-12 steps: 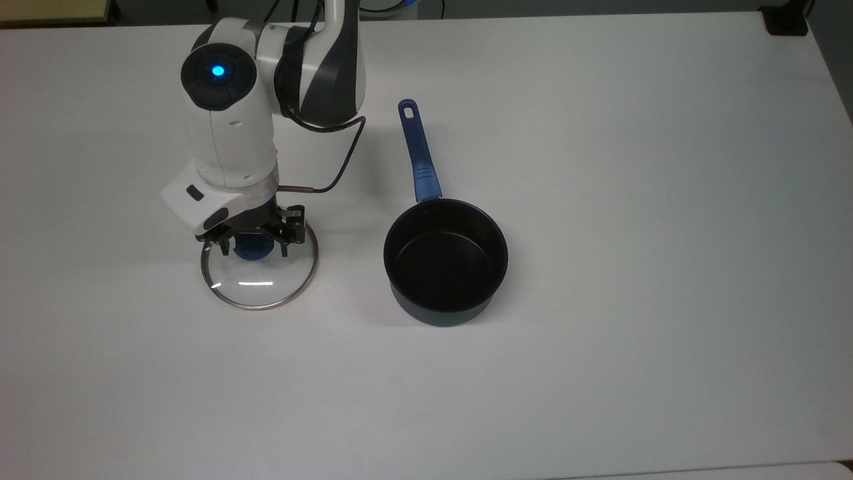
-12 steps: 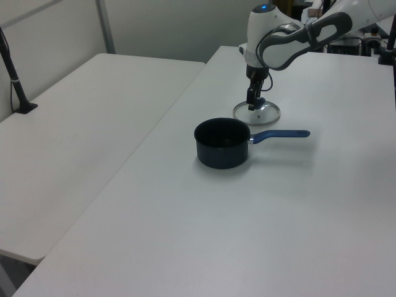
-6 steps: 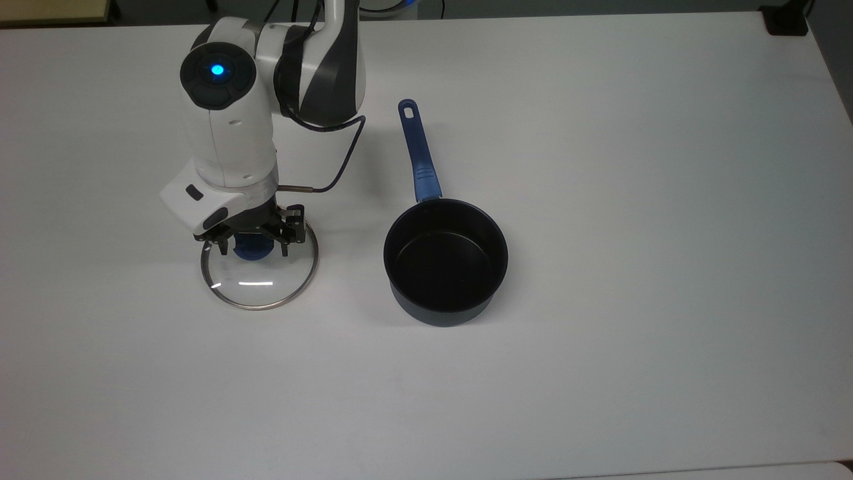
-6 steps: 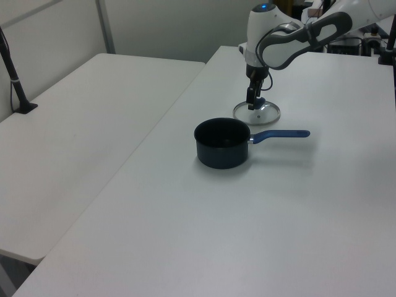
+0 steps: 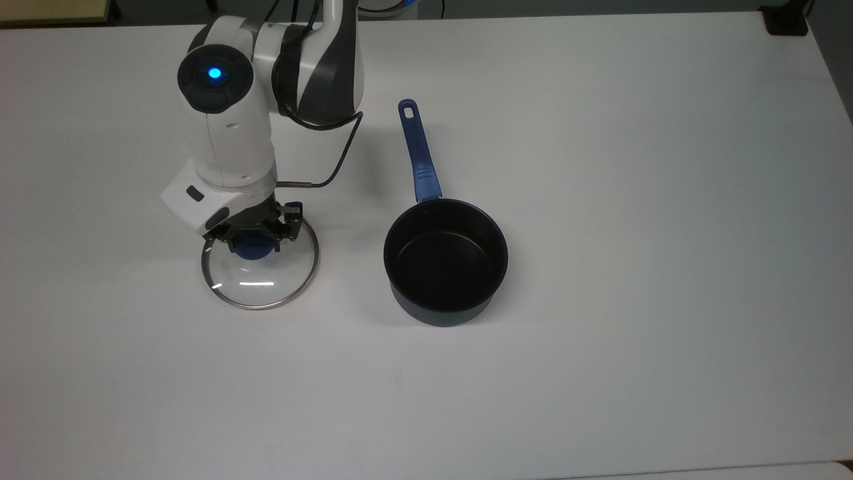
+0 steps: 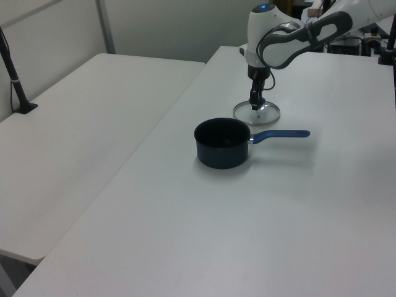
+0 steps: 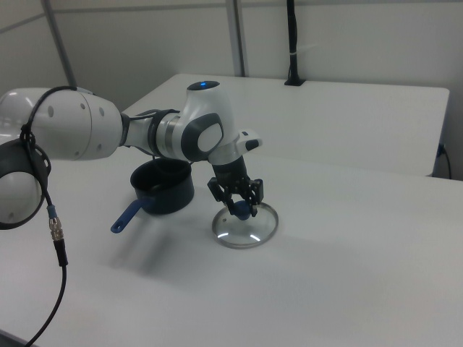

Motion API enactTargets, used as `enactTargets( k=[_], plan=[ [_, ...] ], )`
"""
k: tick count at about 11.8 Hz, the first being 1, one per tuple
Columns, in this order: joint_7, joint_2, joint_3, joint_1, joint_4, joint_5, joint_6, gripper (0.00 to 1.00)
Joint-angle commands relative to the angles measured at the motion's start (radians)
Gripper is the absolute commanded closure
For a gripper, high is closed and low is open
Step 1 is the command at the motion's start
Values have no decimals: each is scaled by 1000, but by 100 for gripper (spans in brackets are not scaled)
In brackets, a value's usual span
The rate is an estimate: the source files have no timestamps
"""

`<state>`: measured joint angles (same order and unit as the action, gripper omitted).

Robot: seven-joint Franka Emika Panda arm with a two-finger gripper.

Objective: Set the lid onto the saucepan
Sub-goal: 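Carry the lid over the saucepan and lower it onto the rim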

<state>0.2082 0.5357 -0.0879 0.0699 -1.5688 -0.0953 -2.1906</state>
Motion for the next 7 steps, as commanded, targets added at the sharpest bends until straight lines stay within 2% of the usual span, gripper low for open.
enactTargets(
  k=[1,3,4,7],
  plan=[
    [22,-75,-1,1,4,26,81,67],
    [-25,-102,13,-13,102,52,211,67],
    [-68,-102,13,-60,154,51,268,67],
    [-174,-112,11,-206,173,42,275,67]
  ],
)
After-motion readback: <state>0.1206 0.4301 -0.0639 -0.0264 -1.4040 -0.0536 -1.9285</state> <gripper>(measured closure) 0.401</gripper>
